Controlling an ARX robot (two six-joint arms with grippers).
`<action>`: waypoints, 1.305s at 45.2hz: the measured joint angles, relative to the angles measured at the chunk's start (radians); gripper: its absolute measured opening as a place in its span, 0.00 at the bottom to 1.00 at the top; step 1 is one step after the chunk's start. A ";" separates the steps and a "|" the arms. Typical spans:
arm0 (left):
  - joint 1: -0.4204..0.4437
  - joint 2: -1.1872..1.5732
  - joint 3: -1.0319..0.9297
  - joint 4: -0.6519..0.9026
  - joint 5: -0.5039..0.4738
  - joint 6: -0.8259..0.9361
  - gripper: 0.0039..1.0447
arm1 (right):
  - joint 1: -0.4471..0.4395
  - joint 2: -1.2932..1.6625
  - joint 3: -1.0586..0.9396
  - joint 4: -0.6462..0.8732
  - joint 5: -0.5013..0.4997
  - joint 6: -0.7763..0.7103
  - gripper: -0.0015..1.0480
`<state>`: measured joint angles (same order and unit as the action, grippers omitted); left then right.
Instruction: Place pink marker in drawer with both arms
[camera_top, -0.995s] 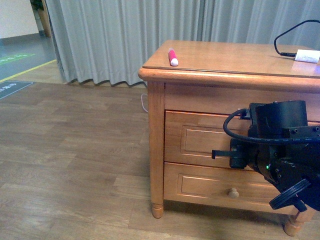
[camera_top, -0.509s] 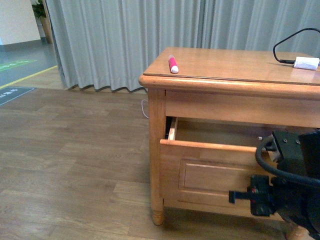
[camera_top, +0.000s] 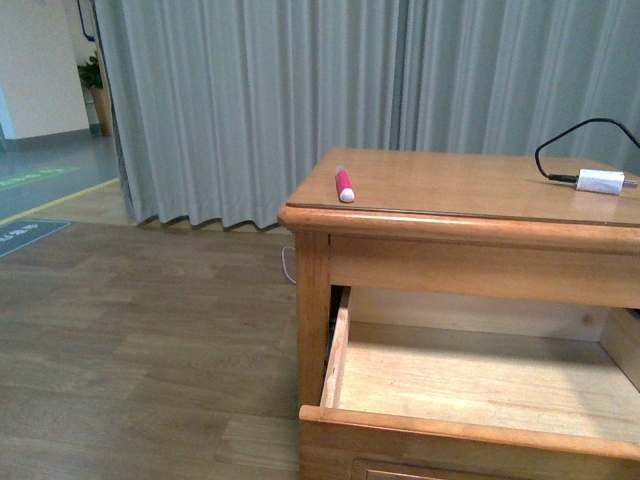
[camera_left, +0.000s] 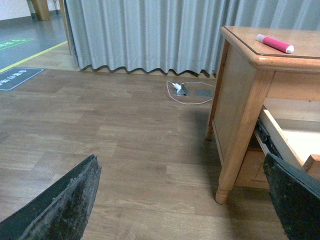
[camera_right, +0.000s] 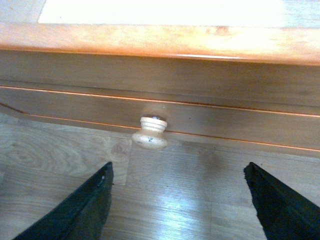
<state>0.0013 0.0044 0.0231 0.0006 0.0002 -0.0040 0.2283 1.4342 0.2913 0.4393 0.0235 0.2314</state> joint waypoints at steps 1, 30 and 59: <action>0.000 0.000 0.000 0.000 0.000 0.000 0.94 | -0.006 -0.040 -0.005 -0.028 -0.007 0.001 0.79; 0.000 0.000 0.000 0.000 0.000 0.000 0.94 | -0.125 -0.746 0.138 -0.690 -0.145 -0.144 0.92; -0.242 0.612 0.351 0.083 -0.344 -0.170 0.94 | -0.109 -0.747 0.137 -0.673 -0.119 -0.121 0.92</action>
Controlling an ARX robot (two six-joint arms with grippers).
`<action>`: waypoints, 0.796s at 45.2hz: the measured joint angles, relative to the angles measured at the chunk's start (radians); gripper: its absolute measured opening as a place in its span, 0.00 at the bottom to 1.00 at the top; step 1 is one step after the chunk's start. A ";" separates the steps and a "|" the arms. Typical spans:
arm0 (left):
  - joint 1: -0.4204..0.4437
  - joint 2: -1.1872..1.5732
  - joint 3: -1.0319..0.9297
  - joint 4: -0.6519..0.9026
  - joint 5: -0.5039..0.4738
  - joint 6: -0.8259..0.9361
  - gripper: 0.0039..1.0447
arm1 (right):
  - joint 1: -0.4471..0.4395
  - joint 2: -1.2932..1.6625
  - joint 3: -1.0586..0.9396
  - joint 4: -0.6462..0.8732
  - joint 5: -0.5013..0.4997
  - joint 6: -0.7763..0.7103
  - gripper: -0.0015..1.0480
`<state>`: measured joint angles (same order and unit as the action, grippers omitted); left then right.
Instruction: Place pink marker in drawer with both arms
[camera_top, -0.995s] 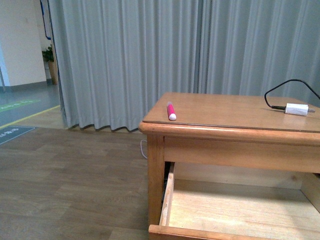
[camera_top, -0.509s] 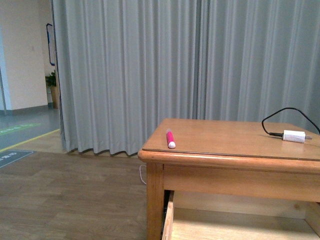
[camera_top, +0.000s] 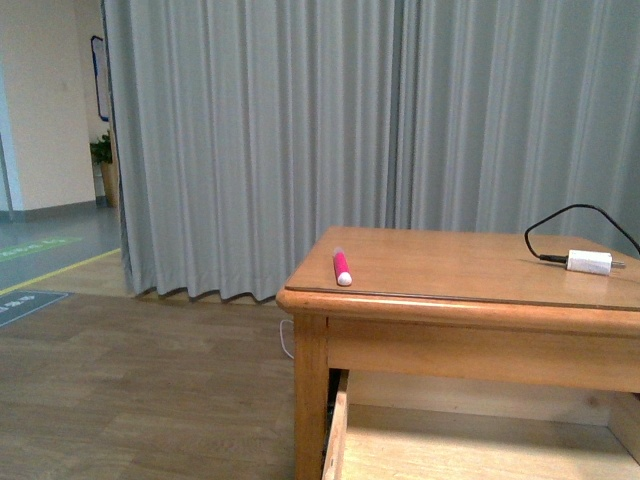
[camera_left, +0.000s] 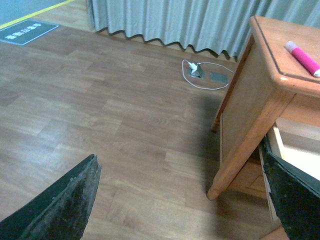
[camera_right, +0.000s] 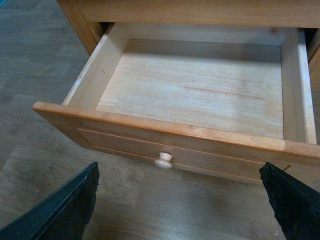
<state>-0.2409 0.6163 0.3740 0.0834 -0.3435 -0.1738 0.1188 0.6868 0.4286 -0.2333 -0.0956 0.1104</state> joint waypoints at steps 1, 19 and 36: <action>0.003 0.040 0.020 0.025 0.010 0.010 0.94 | 0.000 0.000 0.000 0.000 0.000 0.000 0.92; -0.076 0.834 0.588 0.238 0.122 0.148 0.94 | 0.000 0.000 0.000 0.000 0.000 0.000 0.92; -0.156 1.268 1.098 0.087 0.109 0.151 0.94 | 0.000 0.000 0.000 0.000 0.000 0.000 0.92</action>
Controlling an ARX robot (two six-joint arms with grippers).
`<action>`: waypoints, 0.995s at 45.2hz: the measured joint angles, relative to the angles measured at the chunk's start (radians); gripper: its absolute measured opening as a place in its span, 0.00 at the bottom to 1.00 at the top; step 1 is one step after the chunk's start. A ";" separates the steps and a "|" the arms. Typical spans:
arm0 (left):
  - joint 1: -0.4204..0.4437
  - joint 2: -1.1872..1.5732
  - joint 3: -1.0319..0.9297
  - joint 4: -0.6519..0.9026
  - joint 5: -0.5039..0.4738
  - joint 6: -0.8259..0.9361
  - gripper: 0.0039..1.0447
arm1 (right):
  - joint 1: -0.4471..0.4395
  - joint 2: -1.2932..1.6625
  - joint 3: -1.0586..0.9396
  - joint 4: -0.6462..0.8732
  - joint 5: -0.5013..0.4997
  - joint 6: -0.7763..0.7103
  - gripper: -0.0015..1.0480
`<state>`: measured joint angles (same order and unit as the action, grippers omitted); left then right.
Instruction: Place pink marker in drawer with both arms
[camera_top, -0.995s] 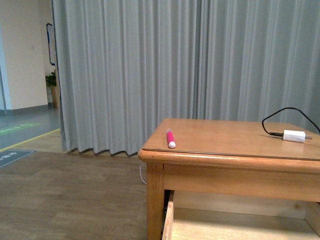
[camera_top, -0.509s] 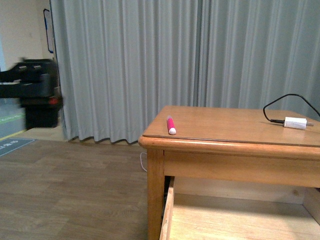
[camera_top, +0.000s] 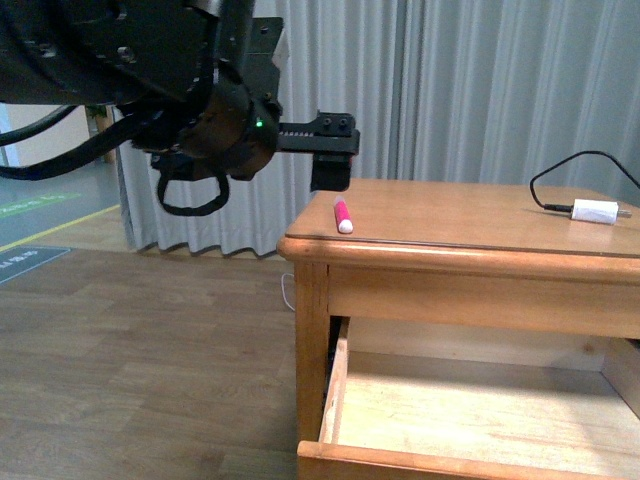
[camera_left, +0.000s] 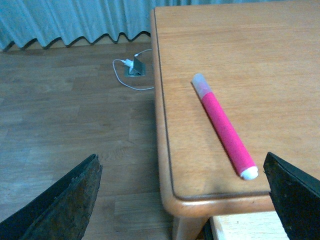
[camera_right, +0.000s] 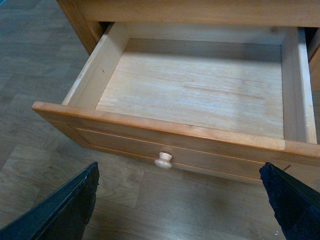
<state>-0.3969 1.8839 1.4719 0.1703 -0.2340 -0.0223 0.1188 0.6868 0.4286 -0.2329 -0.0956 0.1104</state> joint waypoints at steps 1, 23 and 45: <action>-0.004 0.017 0.022 -0.008 -0.001 0.000 0.94 | 0.000 0.000 0.000 0.000 0.000 0.000 0.92; -0.051 0.305 0.379 -0.187 -0.032 0.023 0.94 | 0.000 0.000 0.000 0.000 0.000 0.000 0.92; -0.066 0.354 0.436 -0.248 -0.019 0.029 0.69 | 0.000 0.000 0.000 0.000 0.000 0.000 0.92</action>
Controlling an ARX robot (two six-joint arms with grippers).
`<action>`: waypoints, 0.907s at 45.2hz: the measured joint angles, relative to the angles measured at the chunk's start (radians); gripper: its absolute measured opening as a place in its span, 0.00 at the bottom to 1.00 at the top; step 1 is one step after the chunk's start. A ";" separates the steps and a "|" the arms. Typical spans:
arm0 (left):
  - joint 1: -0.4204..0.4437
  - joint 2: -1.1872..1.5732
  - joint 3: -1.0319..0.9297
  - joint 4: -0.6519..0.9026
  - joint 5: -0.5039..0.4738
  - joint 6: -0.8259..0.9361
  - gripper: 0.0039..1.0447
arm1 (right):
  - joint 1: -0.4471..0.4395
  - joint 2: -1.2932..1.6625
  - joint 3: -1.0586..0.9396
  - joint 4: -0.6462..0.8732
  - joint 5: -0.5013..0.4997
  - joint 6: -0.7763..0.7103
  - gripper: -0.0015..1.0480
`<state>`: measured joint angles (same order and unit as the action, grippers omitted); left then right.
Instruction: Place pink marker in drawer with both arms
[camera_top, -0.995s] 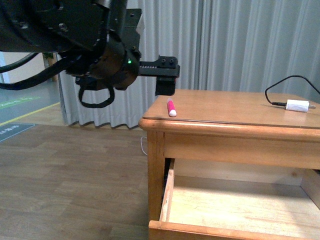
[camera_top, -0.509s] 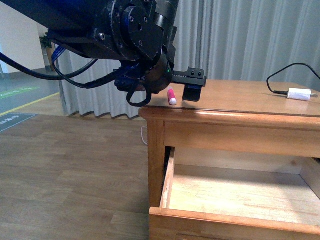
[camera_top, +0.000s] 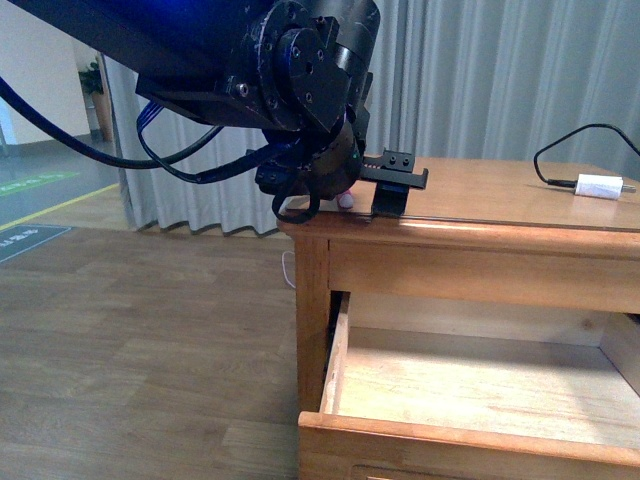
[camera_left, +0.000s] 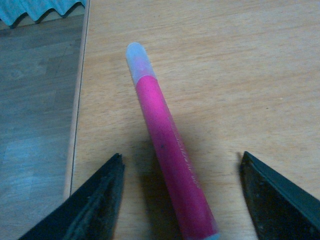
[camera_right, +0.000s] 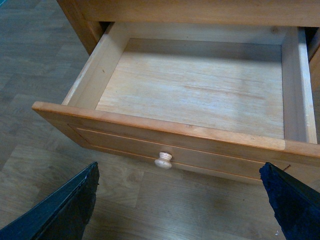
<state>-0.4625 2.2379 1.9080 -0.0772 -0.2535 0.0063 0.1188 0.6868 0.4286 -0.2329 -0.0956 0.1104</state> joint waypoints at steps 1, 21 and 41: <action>-0.001 0.000 0.000 0.000 0.000 0.001 0.64 | 0.000 0.000 0.000 0.000 0.000 0.000 0.92; 0.020 -0.079 -0.179 0.182 0.127 0.151 0.14 | 0.000 0.000 0.000 0.000 0.000 0.000 0.92; 0.013 -0.401 -0.606 0.355 0.537 0.361 0.14 | 0.000 0.000 0.000 0.000 0.000 0.002 0.92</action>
<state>-0.4492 1.8370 1.3018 0.2779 0.2840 0.3672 0.1188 0.6868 0.4286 -0.2329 -0.0956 0.1123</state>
